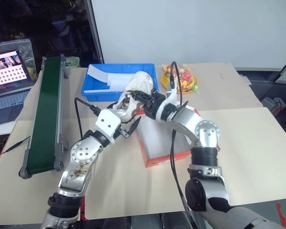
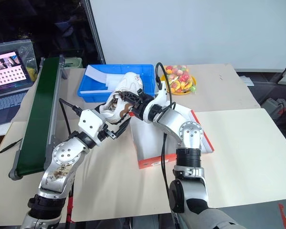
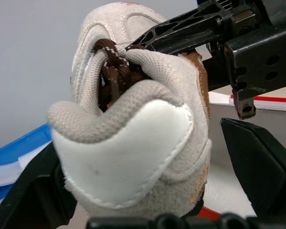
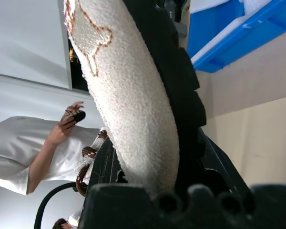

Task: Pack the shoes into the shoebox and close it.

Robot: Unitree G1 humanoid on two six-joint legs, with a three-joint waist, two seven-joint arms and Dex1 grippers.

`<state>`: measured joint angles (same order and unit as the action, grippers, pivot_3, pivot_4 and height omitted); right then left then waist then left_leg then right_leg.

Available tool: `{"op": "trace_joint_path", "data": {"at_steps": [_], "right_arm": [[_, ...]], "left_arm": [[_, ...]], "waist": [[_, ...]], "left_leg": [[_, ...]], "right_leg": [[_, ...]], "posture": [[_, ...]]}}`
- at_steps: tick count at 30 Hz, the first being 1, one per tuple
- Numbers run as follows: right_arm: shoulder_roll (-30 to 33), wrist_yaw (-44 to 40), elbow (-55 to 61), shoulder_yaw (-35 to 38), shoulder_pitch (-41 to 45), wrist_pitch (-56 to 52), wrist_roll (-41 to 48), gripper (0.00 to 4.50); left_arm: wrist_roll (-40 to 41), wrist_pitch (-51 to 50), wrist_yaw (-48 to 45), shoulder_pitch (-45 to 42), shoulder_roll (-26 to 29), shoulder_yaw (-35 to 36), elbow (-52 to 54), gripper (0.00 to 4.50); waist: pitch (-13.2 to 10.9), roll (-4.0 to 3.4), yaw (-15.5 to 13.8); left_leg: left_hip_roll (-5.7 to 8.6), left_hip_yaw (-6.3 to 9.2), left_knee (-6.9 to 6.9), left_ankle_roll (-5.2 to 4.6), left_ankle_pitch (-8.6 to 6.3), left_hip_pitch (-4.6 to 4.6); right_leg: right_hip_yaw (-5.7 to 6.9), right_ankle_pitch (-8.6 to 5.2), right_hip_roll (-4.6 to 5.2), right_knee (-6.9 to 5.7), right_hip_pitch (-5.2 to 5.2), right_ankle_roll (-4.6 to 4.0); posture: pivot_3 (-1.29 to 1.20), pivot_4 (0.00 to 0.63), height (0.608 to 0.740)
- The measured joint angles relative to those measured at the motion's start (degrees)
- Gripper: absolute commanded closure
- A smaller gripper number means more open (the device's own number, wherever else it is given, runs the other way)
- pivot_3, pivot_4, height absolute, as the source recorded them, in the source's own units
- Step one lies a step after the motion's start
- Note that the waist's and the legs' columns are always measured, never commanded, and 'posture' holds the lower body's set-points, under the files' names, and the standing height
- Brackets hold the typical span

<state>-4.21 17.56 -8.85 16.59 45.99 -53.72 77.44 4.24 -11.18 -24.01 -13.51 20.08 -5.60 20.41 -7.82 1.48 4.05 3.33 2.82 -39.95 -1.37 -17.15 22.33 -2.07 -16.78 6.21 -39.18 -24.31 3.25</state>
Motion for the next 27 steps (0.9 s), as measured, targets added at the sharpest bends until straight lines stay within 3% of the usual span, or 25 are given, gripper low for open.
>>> {"op": "trace_joint_path", "data": {"at_steps": [3,6,10,15,22,27], "right_arm": [[1.98,-1.40,0.80,-0.66,0.35,4.01,-5.72,3.51],[9.99,-3.11,1.15,-0.70,1.54,8.75,-14.39,3.51],[17.96,-5.79,3.80,-1.54,1.59,6.96,-19.94,3.51],[30.89,-7.30,5.36,-6.07,2.06,-19.62,-16.49,3.51],[29.76,-7.28,1.19,-3.01,8.04,-36.57,-13.84,3.51],[29.96,-10.63,-2.18,-6.27,7.97,-38.32,-17.26,3.51]], "left_arm": [[-0.45,0.00,0.18,0.05,-0.03,-0.13,-0.16,0.08],[-1.01,0.00,-0.09,1.37,-0.02,-0.86,-0.19,0.08],[-1.67,-0.01,-0.04,2.01,-0.12,-1.08,-0.19,0.08],[0.81,-2.93,-4.66,1.73,2.09,-2.69,0.98,0.08],[12.61,-8.38,-16.98,2.77,9.78,-0.55,6.98,0.08],[16.38,-8.45,-24.21,2.24,15.20,2.37,6.35,0.08]], "waist": [[0.00,0.00,-0.12],[-0.01,-0.01,-0.98],[0.00,-0.02,-0.76],[0.00,-0.07,-0.39],[-0.01,-0.08,-0.47],[-0.01,-0.09,-1.00]], "left_leg": [[0.05,0.00,-0.02,0.00,0.00,0.00],[0.13,0.06,-0.04,-0.03,-0.01,0.04],[0.03,-0.01,0.08,-0.04,-0.02,0.04],[-0.03,-0.04,0.01,-0.10,-0.06,0.10],[-0.08,-0.05,-0.01,-0.12,-0.07,0.09],[0.00,-0.02,0.00,-0.15,-0.09,0.09]], "right_leg": [[0.00,0.00,0.02,0.01,0.01,0.01],[0.05,0.01,0.08,0.02,0.01,0.02],[0.01,0.01,0.04,0.10,-0.04,0.02],[-0.15,0.01,0.06,0.21,0.01,0.01],[-0.22,0.01,0.00,0.21,0.02,0.01],[-0.15,0.01,0.02,0.25,0.04,0.01]], "posture": [[0.00,0.150,0.724],[0.00,0.150,0.724],[0.00,0.150,0.724],[0.00,0.150,0.724],[0.00,0.150,0.724],[0.00,0.150,0.724]]}}
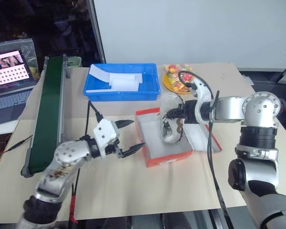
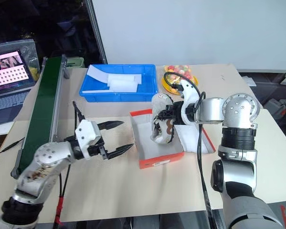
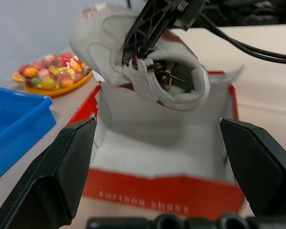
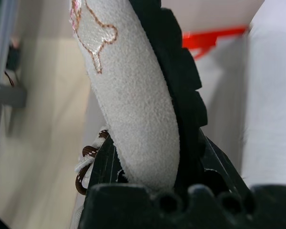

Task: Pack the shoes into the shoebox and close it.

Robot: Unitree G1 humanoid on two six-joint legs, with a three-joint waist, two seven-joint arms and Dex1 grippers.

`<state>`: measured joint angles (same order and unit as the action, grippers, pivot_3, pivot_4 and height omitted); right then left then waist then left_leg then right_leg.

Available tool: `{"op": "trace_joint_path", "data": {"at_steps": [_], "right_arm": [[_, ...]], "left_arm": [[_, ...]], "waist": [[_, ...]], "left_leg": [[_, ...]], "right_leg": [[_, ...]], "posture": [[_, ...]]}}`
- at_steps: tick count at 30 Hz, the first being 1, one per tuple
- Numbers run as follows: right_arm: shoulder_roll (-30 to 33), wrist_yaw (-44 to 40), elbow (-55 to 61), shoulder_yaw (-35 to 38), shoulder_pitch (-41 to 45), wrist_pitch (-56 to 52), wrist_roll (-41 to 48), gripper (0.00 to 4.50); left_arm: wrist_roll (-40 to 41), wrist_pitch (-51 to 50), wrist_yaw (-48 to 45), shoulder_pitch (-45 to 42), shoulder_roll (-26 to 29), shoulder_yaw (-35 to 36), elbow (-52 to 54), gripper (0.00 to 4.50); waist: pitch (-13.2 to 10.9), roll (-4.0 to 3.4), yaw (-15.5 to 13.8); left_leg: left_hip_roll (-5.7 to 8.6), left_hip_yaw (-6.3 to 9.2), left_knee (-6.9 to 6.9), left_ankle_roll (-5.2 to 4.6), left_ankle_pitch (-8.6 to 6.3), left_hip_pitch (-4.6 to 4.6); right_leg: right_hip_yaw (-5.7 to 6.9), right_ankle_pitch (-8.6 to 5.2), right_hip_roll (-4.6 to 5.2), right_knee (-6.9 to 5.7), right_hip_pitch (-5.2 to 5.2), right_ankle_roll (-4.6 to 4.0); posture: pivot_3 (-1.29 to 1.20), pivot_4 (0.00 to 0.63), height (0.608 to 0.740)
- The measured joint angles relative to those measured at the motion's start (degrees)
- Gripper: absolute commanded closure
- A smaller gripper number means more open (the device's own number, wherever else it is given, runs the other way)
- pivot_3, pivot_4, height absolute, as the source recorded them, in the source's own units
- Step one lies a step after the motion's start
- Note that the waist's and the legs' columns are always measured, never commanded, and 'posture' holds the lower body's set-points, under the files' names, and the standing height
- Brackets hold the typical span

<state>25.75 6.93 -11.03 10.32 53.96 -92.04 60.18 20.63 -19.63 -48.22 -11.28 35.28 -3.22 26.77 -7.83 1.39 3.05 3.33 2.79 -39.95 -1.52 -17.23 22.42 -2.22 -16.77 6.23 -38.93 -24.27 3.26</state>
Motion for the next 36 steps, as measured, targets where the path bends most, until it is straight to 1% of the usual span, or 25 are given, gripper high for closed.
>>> {"op": "trace_joint_path", "data": {"at_steps": [5,9,16,18,19,21,22,24,26,27,31,36], "right_arm": [[4.94,-7.63,-2.41,-8.41,-1.69,-0.01,-5.29,3.51],[8.94,-14.13,-4.27,-13.04,-1.30,0.27,-9.86,3.51],[9.62,-22.64,-7.01,-18.68,0.08,1.50,-16.46,3.51],[9.29,-24.59,-7.97,-19.50,0.48,2.10,-18.38,2.73],[8.94,-25.33,-8.74,-19.83,0.83,2.59,-19.16,2.51],[7.82,-26.08,-10.17,-19.80,1.39,3.37,-20.88,1.73],[7.45,-26.53,-10.86,-19.77,1.55,3.60,-21.46,1.52],[6.81,-27.39,-11.76,-19.69,2.04,4.19,-22.94,0.77],[6.42,-28.09,-12.27,-19.66,2.98,4.45,-24.24,0.13],[6.16,-28.26,-12.31,-19.53,3.69,4.61,-24.85,0.06],[4.68,-28.20,-11.33,-16.78,6.29,4.45,-25.87,0.06],[0.86,-26.15,-4.93,-9.50,10.43,1.17,-26.31,0.06]], "left_arm": [[0.98,0.25,-2.42,-0.95,0.58,-0.03,-0.18,0.08],[1.16,-0.37,-2.40,-1.53,0.58,-0.10,0.59,0.08],[1.86,-1.84,-1.71,-1.41,0.56,-0.28,3.37,0.08],[1.87,-1.97,-1.34,-1.35,0.56,-0.28,3.88,0.00],[1.87,-1.99,-1.16,-1.35,0.55,-0.28,3.91,0.00],[1.87,-2.06,-0.77,-1.33,0.55,-0.28,3.98,0.00],[1.87,-2.06,-0.67,-1.32,0.55,-0.27,4.03,0.00],[1.87,-2.08,-0.64,-1.17,0.56,-0.26,4.08,0.00],[1.88,-2.08,-0.63,-1.06,0.60,-0.25,4.07,0.00],[1.88,-2.08,-0.63,-1.06,0.60,-0.25,4.07,0.00],[1.89,-2.04,-0.65,-1.09,0.60,-0.25,4.03,0.00],[1.84,-1.77,-0.86,-1.16,0.60,-0.26,3.70,0.00]], "waist": [[-0.01,-0.01,-0.59],[-0.01,-0.01,-0.59],[-0.01,-0.01,-0.48],[-0.01,-0.01,-0.57],[-0.01,-0.01,-0.58],[-0.01,-0.01,-0.55],[-0.01,-0.01,-0.56],[-0.01,-0.01,-0.56],[-0.01,-0.01,-0.56],[-0.01,-0.01,-0.53],[-0.01,-0.01,-0.45],[-0.01,-0.02,-0.54]], "left_leg": [[0.07,0.02,-0.01,-0.04,-0.02,0.06],[0.04,0.01,0.00,-0.05,-0.03,0.06],[0.00,-0.01,-0.02,-0.05,-0.03,0.06],[0.01,-0.01,-0.02,-0.05,-0.03,0.06],[0.02,-0.01,-0.02,-0.05,-0.03,0.06],[0.01,-0.01,-0.01,-0.04,-0.03,0.06],[0.01,-0.01,-0.01,-0.04,-0.03,0.06],[0.02,-0.01,-0.01,-0.04,-0.03,0.06],[0.03,-0.01,-0.01,-0.04,-0.02,0.06],[0.03,0.00,-0.02,-0.04,-0.02,0.06],[0.02,0.00,-0.01,-0.03,-0.02,0.06],[0.04,0.03,-0.01,-0.03,-0.02,0.06]], "right_leg": [[0.05,0.00,0.06,0.07,-0.02,0.00],[0.06,0.00,0.06,0.17,0.01,0.00],[0.01,0.00,0.04,0.17,0.01,0.00],[0.01,0.00,0.05,0.18,0.00,0.01],[0.02,0.00,0.05,0.18,0.00,0.01],[0.02,0.00,0.05,0.18,0.00,0.01],[0.02,0.00,0.05,0.17,-0.01,0.01],[0.02,0.00,0.05,0.17,-0.02,0.01],[0.02,0.00,0.06,0.17,-0.02,0.01],[0.02,0.00,0.06,0.17,-0.02,0.01],[0.02,0.00,0.05,0.14,-0.05,0.01],[0.05,0.00,0.06,0.08,-0.07,0.01]], "posture": [[0.00,0.150,0.724],[0.00,0.150,0.724],[0.00,0.150,0.724],[0.00,0.150,0.724],[0.00,0.150,0.724],[0.00,0.150,0.724],[0.00,0.150,0.724],[0.00,0.150,0.724],[0.00,0.150,0.724],[0.00,0.150,0.724],[0.00,0.150,0.724],[0.00,0.150,0.724]]}}
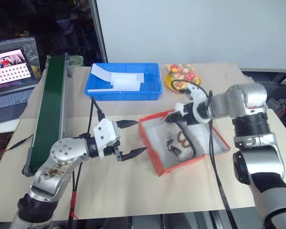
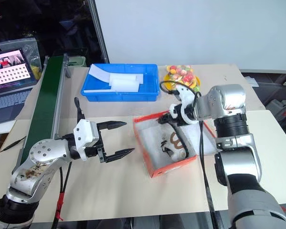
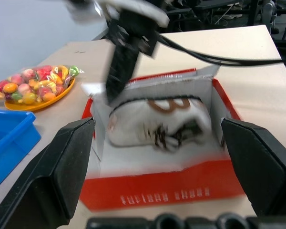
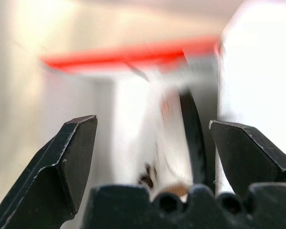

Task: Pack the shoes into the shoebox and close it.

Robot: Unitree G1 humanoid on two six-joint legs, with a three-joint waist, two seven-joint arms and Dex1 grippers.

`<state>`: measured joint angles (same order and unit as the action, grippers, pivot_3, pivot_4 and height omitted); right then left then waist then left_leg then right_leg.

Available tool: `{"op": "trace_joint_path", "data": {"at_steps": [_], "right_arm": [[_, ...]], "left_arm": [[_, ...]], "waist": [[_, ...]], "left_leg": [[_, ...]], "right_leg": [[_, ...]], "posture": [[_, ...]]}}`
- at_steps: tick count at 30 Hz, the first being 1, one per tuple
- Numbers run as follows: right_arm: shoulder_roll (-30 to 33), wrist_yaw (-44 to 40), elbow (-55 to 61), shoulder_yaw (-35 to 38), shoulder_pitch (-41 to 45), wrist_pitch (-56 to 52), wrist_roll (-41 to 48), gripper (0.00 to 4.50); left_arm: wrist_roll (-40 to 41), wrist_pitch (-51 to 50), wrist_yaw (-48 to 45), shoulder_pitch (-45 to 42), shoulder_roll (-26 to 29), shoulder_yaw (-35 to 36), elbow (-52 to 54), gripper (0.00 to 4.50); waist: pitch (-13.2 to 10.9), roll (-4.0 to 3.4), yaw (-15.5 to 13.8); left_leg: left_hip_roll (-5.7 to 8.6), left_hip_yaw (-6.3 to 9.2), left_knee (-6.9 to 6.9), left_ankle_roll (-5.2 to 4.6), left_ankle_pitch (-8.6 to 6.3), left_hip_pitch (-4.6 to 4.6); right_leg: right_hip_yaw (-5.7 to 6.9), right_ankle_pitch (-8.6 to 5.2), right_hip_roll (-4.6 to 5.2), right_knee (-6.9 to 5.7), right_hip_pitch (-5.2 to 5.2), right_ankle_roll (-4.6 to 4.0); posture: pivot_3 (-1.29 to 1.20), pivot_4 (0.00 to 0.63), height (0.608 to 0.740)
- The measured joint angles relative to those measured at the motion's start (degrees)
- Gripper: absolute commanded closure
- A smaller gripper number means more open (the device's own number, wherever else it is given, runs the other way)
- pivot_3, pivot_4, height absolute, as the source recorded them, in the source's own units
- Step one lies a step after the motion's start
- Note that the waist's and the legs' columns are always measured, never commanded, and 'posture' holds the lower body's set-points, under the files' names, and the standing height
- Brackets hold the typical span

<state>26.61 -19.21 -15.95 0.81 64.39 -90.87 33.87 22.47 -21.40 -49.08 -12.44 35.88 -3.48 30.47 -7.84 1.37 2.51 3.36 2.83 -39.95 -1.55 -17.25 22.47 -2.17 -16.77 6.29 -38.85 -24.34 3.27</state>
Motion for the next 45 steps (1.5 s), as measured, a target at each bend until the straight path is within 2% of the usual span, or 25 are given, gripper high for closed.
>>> {"op": "trace_joint_path", "data": {"at_steps": [4,6,8,9,10,13,15,18,23,27,35,45], "right_arm": [[-4.93,4.47,5.80,7.22,0.70,-1.14,-0.55,0.06],[-7.43,6.30,13.13,9.81,-1.94,0.15,-1.08,0.06],[-8.90,6.40,22.64,9.22,-7.74,5.90,-1.21,0.06],[-8.14,5.31,25.78,7.44,-10.26,8.73,-1.58,0.06],[-3.94,1.62,33.86,2.14,-16.21,16.83,-3.51,0.06],[2.58,-7.42,47.28,-8.26,-25.16,32.61,-7.10,0.06],[3.83,-10.91,50.98,-14.35,-29.96,41.38,-10.00,0.06],[0.83,-11.11,49.24,-16.72,-33.19,46.96,-12.00,0.06],[-5.44,-7.77,44.70,-17.23,-32.48,52.96,-16.38,0.06],[-8.58,-6.79,39.39,-19.38,-32.12,55.90,-19.85,0.06],[-10.67,-6.49,32.12,-20.01,-33.74,61.19,-23.64,0.06],[-9.42,-6.45,30.31,-18.92,-38.08,64.41,-26.47,0.06]], "left_arm": [[-0.91,0.38,0.47,-0.65,-0.49,-0.09,-1.53,0.00],[-1.98,0.12,3.26,-0.69,-2.53,0.21,-2.89,0.00],[-4.47,-0.89,9.14,-0.99,-5.14,0.78,-4.76,0.00],[-5.31,-1.61,11.48,-1.14,-6.18,1.16,-5.18,0.00],[-7.32,-3.65,17.32,-1.58,-9.14,2.63,-5.36,0.00],[-11.86,-8.67,29.74,-2.71,-14.52,6.25,-5.44,0.00],[-14.93,-14.48,40.84,-5.37,-20.74,10.63,-5.58,0.00],[-17.00,-19.45,50.13,-7.78,-22.28,18.31,-9.22,0.00],[-18.43,-17.91,52.48,-7.86,-16.04,25.48,-14.89,0.00],[-18.40,-14.45,50.47,-6.66,-12.98,26.09,-16.98,0.00],[-18.21,-10.73,48.22,-5.28,-11.70,25.86,-19.75,0.00],[-18.91,-8.81,48.44,-3.96,-11.59,25.37,-22.48,0.00]], "waist": [[0.00,0.00,-0.02],[0.01,-0.01,-0.11],[0.01,0.00,-0.21],[0.01,0.00,-0.22],[0.01,-0.01,-0.45],[0.01,0.00,0.08],[0.07,0.17,0.26],[0.06,0.20,0.37],[0.05,0.20,-0.53],[0.06,0.21,-1.51],[0.06,0.22,-1.50],[0.06,0.22,-1.35]], "left_leg": [[0.03,0.02,-0.01,0.01,0.00,0.00],[0.05,0.09,-0.01,0.01,0.01,0.00],[0.12,0.13,-0.02,0.01,0.00,0.01],[0.18,0.14,-0.02,0.01,0.00,0.04],[0.27,0.22,-0.08,-0.01,0.00,0.09],[0.30,0.18,-0.10,-0.05,-0.03,0.13],[0.29,0.19,-0.17,-0.04,-0.03,-0.03],[0.31,0.14,-0.29,0.07,0.04,-0.27],[0.18,0.24,-0.27,0.26,0.15,-0.52],[0.24,0.25,-0.27,0.26,0.14,-0.46],[0.23,0.26,-0.20,0.26,0.14,-0.33],[0.21,0.25,-0.18,0.26,0.14,-0.37]], "right_leg": [[0.02,0.00,0.02,-0.04,-0.02,0.00],[0.07,0.01,0.03,-0.10,-0.01,0.01],[0.11,0.02,0.07,-0.13,-0.03,0.03],[0.11,0.02,0.10,-0.15,-0.05,0.04],[0.17,0.03,0.15,-0.18,-0.10,0.07],[0.20,0.04,0.16,-0.15,-0.12,0.10],[0.20,0.05,0.13,-0.11,-0.01,0.11],[0.02,0.05,0.08,-0.14,-0.02,0.10],[0.06,0.20,-0.12,-0.17,0.10,-0.14],[0.08,0.21,-0.05,-0.15,0.04,-0.12],[0.17,0.21,-0.02,-0.12,-0.09,-0.12],[0.15,0.21,-0.03,-0.13,-0.06,-0.12]], "posture": [[0.00,0.150,0.724],[0.00,0.150,0.724],[0.00,0.150,0.724],[0.00,0.150,0.724],[0.00,0.150,0.724],[0.00,0.150,0.724],[0.00,0.150,0.724],[0.00,0.150,0.724],[0.00,0.150,0.724],[0.00,0.150,0.724],[0.00,0.150,0.724],[0.00,0.150,0.724]]}}
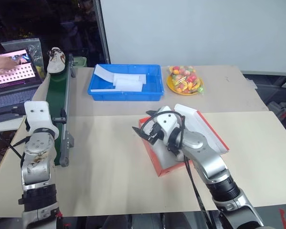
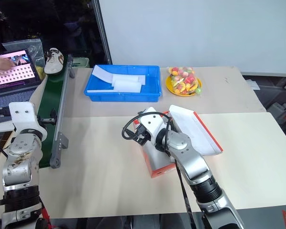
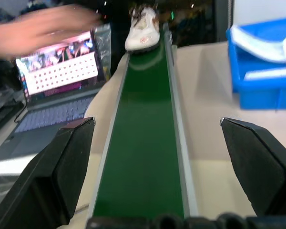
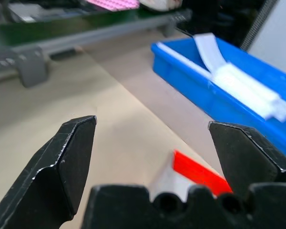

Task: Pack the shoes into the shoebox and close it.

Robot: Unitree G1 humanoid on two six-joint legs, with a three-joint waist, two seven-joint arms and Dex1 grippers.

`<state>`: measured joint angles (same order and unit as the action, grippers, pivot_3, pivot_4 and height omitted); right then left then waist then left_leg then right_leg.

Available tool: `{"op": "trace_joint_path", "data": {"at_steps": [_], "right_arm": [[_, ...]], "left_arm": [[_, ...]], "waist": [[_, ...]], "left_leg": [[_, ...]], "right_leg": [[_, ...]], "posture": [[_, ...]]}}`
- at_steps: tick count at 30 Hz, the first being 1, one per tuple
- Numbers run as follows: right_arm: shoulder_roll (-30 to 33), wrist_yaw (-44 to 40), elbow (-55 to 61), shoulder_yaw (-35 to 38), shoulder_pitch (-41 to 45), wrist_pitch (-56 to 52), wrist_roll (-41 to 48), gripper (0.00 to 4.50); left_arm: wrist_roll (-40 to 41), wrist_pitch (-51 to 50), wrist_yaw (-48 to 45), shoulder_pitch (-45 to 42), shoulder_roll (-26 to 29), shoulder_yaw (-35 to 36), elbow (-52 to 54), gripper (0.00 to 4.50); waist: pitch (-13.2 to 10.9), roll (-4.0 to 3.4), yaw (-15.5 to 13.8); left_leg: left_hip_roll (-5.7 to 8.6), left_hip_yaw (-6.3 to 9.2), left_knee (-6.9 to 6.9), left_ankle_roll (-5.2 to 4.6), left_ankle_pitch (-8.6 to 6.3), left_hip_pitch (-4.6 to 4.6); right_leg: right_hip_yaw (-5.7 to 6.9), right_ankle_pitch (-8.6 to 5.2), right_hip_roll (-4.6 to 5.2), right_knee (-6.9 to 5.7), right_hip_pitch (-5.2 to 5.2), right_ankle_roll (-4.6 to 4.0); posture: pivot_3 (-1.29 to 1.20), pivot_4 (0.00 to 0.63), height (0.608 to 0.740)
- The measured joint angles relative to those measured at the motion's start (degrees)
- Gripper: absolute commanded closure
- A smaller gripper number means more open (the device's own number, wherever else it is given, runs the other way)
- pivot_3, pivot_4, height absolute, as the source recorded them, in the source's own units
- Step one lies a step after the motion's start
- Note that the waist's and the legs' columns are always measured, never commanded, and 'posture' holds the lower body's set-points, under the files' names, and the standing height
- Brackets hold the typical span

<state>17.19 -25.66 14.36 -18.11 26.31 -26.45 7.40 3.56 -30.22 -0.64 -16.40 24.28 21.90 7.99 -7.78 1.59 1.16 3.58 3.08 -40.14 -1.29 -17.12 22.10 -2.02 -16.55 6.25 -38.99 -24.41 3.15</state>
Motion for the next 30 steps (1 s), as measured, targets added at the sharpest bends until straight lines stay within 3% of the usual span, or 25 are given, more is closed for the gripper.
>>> {"op": "trace_joint_path", "data": {"at_steps": [12,30], "right_arm": [[-0.97,0.49,1.25,0.42,-1.96,-0.58,-2.09,0.06],[-1.97,-1.11,4.36,-0.02,-3.52,-2.84,-2.53,0.06]], "left_arm": [[0.04,-0.23,-1.33,0.33,0.23,-0.63,-1.17,0.00],[3.59,-14.65,-7.32,-4.14,6.82,-0.67,-2.35,0.00]], "waist": [[0.00,0.00,-0.04],[0.00,0.00,0.11]], "left_leg": [[-0.02,0.00,0.00,0.00,0.00,0.00],[-0.01,0.01,0.06,0.00,0.00,0.00]], "right_leg": [[0.00,0.00,-0.01,0.01,0.01,0.00],[0.00,0.00,-0.01,0.01,-0.02,0.00]], "posture": [[0.00,0.150,0.724],[0.00,0.150,0.724]]}}
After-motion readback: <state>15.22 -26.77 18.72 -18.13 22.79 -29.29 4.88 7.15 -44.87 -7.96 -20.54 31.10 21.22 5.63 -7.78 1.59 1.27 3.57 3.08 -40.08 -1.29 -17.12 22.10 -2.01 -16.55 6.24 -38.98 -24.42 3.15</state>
